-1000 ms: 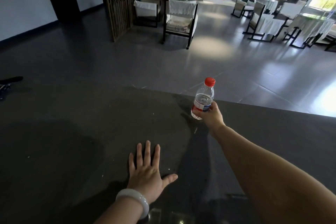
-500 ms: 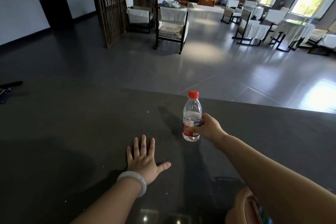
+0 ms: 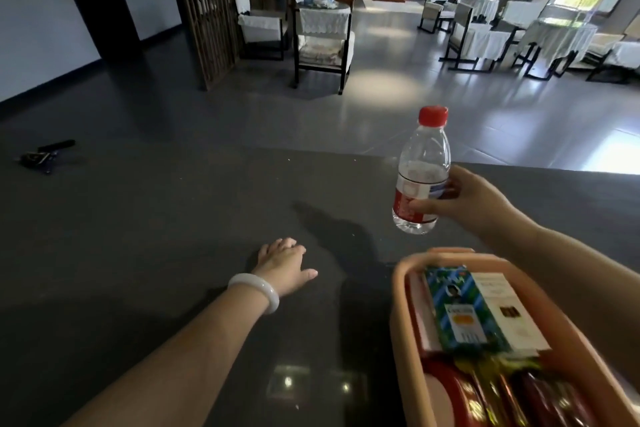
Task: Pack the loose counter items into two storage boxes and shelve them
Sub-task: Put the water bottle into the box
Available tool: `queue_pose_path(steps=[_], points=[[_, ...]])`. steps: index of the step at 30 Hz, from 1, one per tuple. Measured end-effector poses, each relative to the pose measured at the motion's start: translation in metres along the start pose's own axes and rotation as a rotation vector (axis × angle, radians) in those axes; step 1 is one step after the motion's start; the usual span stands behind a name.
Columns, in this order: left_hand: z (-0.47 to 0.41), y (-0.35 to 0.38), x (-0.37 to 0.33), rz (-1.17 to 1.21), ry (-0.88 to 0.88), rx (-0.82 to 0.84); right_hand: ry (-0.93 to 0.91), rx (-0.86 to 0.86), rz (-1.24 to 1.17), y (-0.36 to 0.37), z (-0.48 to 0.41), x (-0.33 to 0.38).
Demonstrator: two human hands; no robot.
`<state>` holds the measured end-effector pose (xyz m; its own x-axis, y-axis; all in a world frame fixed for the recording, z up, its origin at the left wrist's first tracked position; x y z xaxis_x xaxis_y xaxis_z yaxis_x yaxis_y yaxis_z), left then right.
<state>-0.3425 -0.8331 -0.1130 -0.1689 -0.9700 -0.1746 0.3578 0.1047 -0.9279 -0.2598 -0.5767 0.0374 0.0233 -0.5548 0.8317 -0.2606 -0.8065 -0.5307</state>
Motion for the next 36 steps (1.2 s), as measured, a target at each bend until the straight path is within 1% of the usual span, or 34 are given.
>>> queue_pose_path(steps=[3, 6, 8, 10, 14, 17, 19, 22, 26, 33, 36], points=[[0.061, 0.001, -0.028, 0.309, 0.068, 0.002, -0.042, 0.053, -0.033, -0.028, 0.046, 0.011], [0.128, 0.002, -0.065, 0.508, 0.122, -0.049, -0.085, 0.172, -0.007, -0.055, 0.095, 0.019], [0.165, 0.009, -0.087, 0.634, 0.116, -0.056, -0.099, 0.232, 0.032, -0.07, 0.129, 0.019], [0.195, 0.022, -0.103, 0.746, 0.071, -0.049, -0.118, 0.28, 0.075, -0.082, 0.16, 0.01], [0.238, 0.048, -0.117, 0.851, -0.026, -0.09, -0.118, 0.454, 0.231, -0.094, 0.215, -0.013], [0.26, 0.064, -0.118, 0.935, -0.091, -0.115, -0.115, 0.552, 0.309, -0.095, 0.241, -0.025], [0.273, 0.07, -0.119, 0.995, -0.115, -0.106, -0.125, 0.64, 0.361, -0.089, 0.254, -0.029], [0.284, 0.069, -0.121, 1.063, -0.138, -0.047, -0.178, 0.753, 0.462, -0.079, 0.264, -0.034], [0.287, 0.067, -0.116, 1.155, -0.167, 0.01, -0.189, 0.787, 0.548, -0.071, 0.265, -0.045], [0.29, 0.071, -0.111, 1.165, -0.11, 0.078, -0.205, 0.74, 0.597, -0.056, 0.268, -0.057], [0.294, 0.074, -0.113, 1.122, -0.092, 0.11, -0.183, 0.714, 0.623, -0.053, 0.27, -0.061]])
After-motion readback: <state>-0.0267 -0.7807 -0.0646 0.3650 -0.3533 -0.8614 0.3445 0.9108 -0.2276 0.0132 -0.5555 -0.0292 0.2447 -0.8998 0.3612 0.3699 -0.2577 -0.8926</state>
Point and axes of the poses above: each hand's wrist, its own z-axis away from the middle knuckle, its own y-axis out of the palm, x = y × z, the point moved 4 cm from there along -z, towards the middle knuckle, and after that the axes turned 11 degrees about -y, right-handed, at the moved point
